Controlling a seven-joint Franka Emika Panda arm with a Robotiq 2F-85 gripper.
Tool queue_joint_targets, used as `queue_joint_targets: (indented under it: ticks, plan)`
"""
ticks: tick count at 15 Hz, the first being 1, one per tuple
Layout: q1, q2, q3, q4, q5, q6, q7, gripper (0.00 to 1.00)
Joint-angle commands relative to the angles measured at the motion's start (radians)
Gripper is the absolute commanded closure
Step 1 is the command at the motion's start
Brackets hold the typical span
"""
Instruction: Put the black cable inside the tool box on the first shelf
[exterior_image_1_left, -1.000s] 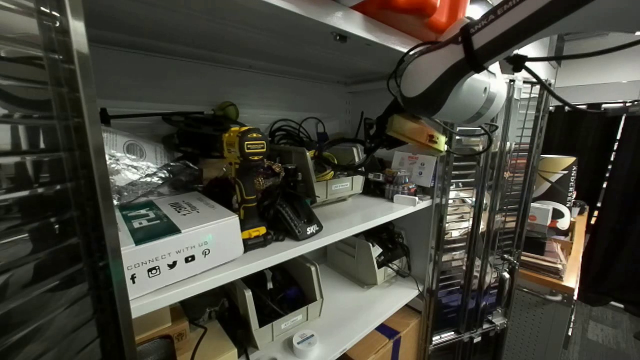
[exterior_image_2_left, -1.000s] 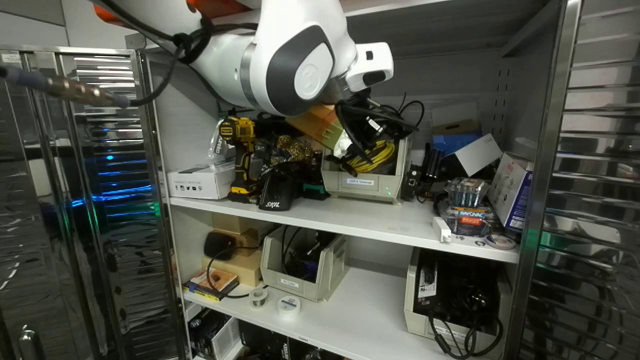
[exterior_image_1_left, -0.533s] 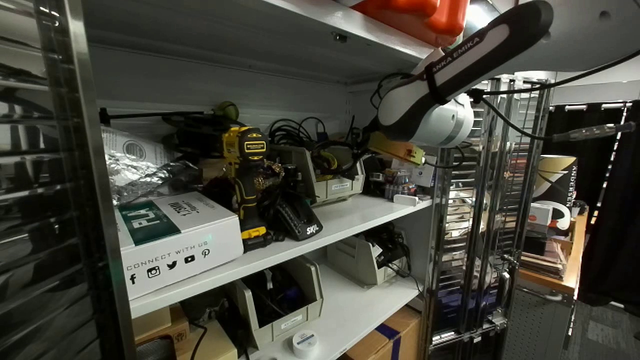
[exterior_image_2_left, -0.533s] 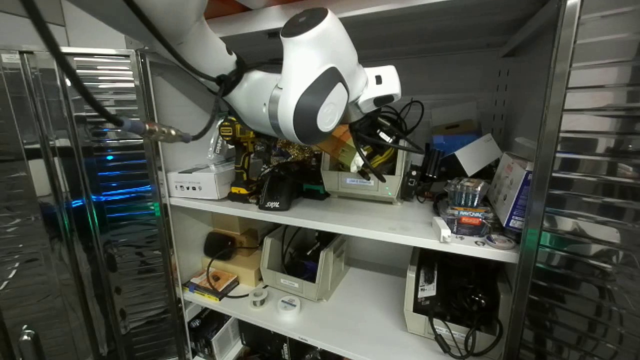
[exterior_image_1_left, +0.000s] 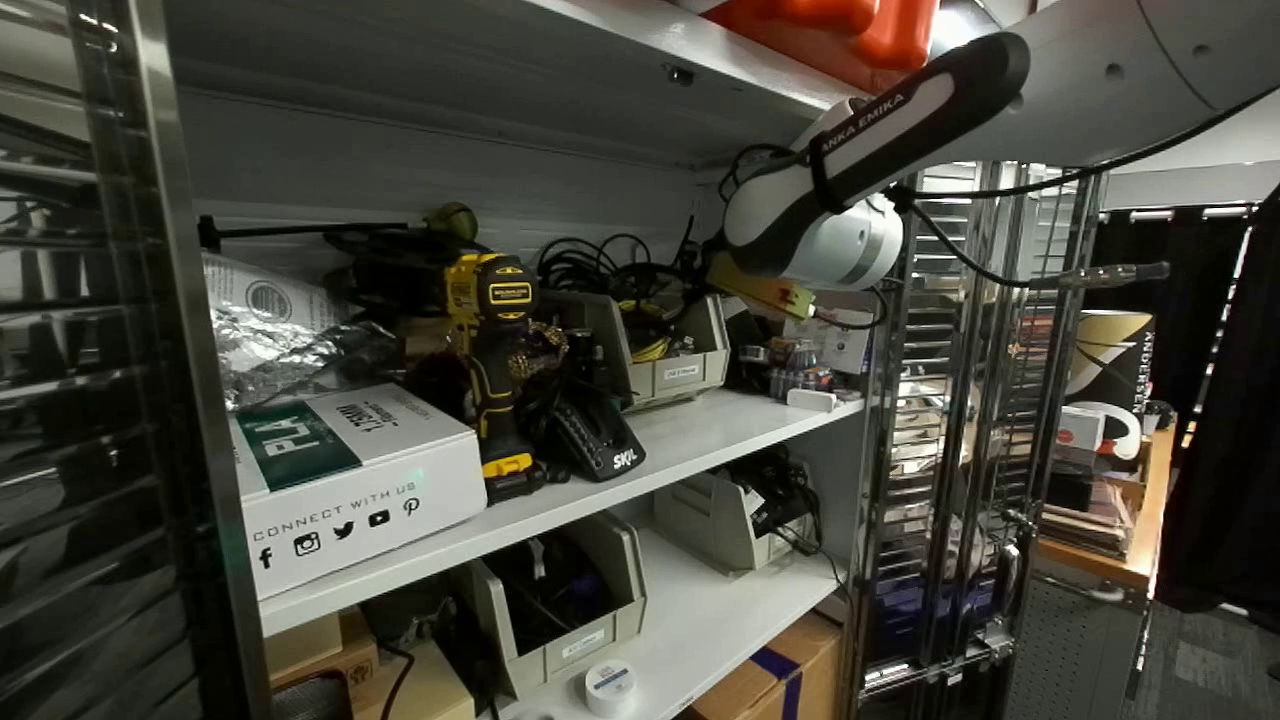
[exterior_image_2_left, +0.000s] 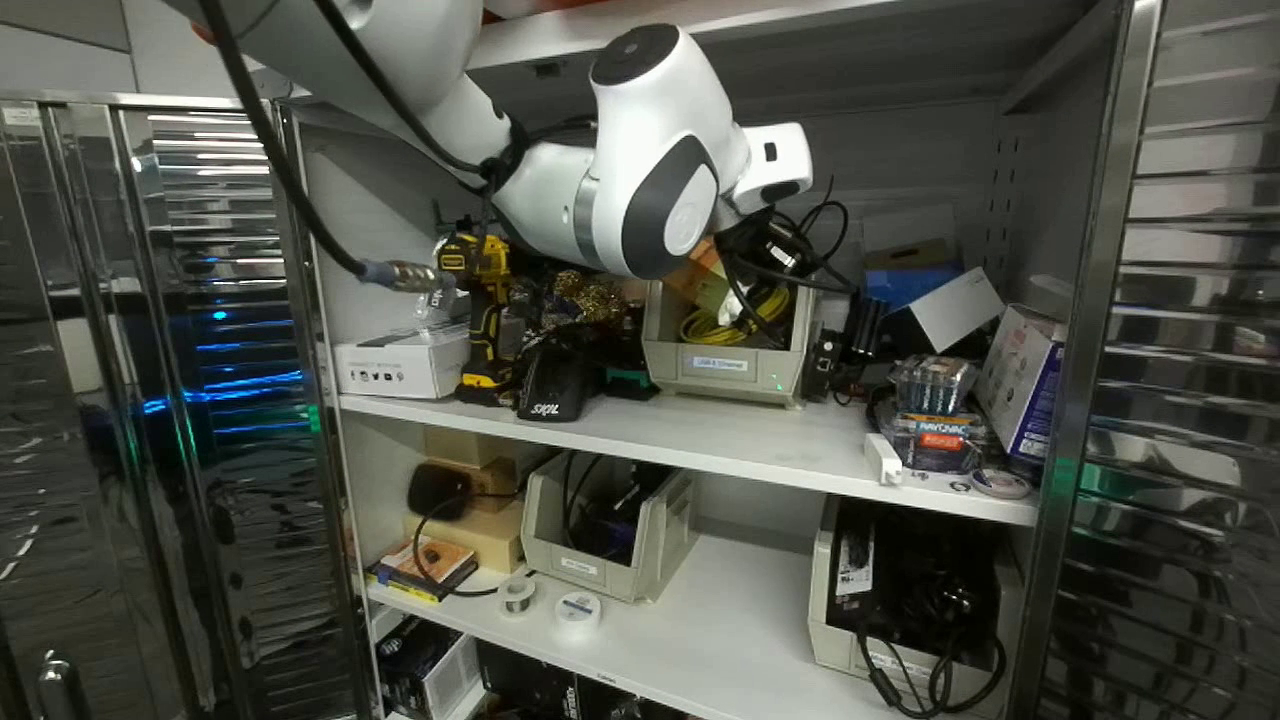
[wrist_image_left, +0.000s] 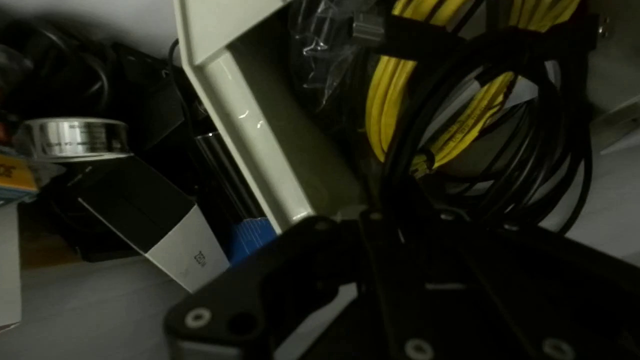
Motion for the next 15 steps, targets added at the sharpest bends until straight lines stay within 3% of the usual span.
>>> queue_joint_targets:
  ticks: [1, 4, 5, 6, 8, 11, 15]
  plan:
    - [-0.004, 0.098, 0.027, 0.132, 0.041, -0.023, -0.008, 0.93]
    - [-0.027, 0.152, 0.080, 0.193, 0.062, -0.056, -0.026, 0.93]
    - [-0.038, 0.158, 0.103, 0.205, 0.064, -0.085, -0.045, 0.88]
    - [-0.045, 0.156, 0.113, 0.208, 0.060, -0.097, -0.051, 0.63]
    - [-0.033, 0.125, 0.085, 0.178, 0.051, -0.112, -0.053, 0.55]
    - [-0.021, 0.033, 0.024, 0.077, 0.014, -0.109, -0.037, 0.32]
    - [-0.018, -0.133, -0.016, -0.072, -0.025, -0.209, -0.047, 0.02]
